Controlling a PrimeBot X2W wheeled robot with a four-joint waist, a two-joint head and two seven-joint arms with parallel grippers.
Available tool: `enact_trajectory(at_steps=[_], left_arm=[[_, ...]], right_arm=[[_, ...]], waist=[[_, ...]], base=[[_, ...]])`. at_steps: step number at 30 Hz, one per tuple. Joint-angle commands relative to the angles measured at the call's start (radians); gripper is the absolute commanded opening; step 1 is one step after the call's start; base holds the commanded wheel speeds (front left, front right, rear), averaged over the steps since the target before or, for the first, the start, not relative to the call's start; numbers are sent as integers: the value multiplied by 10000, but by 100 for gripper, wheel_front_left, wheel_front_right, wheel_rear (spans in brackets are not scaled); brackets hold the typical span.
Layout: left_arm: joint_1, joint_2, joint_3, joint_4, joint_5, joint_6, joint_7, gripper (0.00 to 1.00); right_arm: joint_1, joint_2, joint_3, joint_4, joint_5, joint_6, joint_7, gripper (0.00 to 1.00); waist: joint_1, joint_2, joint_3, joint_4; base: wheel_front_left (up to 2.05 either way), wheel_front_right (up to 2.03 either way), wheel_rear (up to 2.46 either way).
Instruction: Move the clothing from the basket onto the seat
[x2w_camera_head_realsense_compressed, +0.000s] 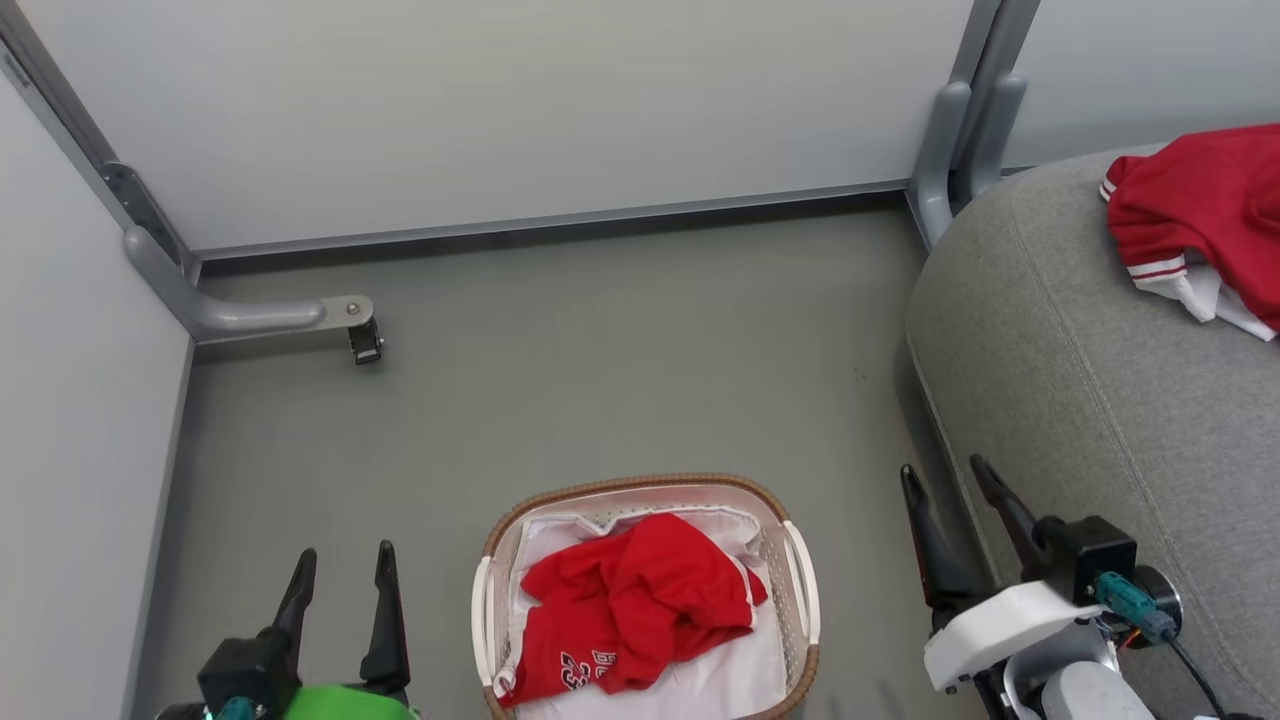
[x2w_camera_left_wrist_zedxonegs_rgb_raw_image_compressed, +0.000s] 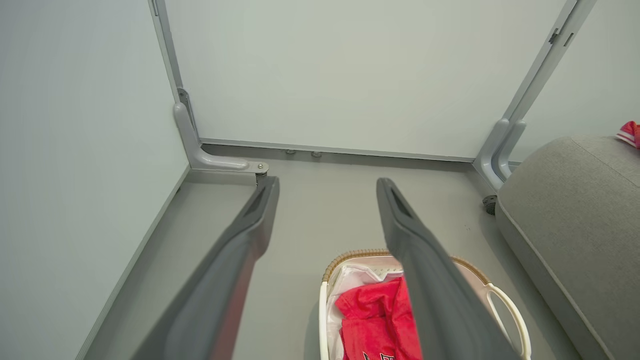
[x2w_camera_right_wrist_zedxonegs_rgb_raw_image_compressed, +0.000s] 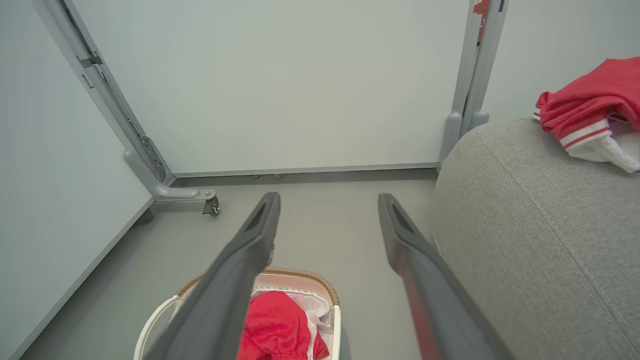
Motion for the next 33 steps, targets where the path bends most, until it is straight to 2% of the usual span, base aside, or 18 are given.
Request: enact_trajectory(at_steps=[1,11,21,25,28,33], left_arm=[[-340,-7,-109,-5,163,-46,5,100],[-2877,315,-1016,944,792,-178,15,100],[-5633,576,-2152,3572,1236,-245,560,100],[-6352,632,-2742,4541,1349,-258,674,100],[-6694,688,-3564,5225,1424,-262,778,100],[-7058,842,-4631,6206,1094,-255,943,100]], right_arm=[[-176,-35,-73,-146,-79,-12,-48,100],[-1034,-37,-206,-934,-529,-12,-48,100],[-2295,-33,-98,-1562,-401,-14,-48,100],[-2835,-32,-14,-1814,-167,-12,-48,100],[-3238,-29,34,-1979,44,-12,-48,100],[-3711,-27,144,-2080,326,-12,-48,100]], waist=[[1,0,450,-88],[1,0,2241,-544],[1,0,4516,-1295],[1,0,5410,-1673],[1,0,5984,-1994],[1,0,6531,-2537]], base=[[0,0,0],[0,0,0],[0,0,0],[0,0,0],[0,0,0],[0,0,0]])
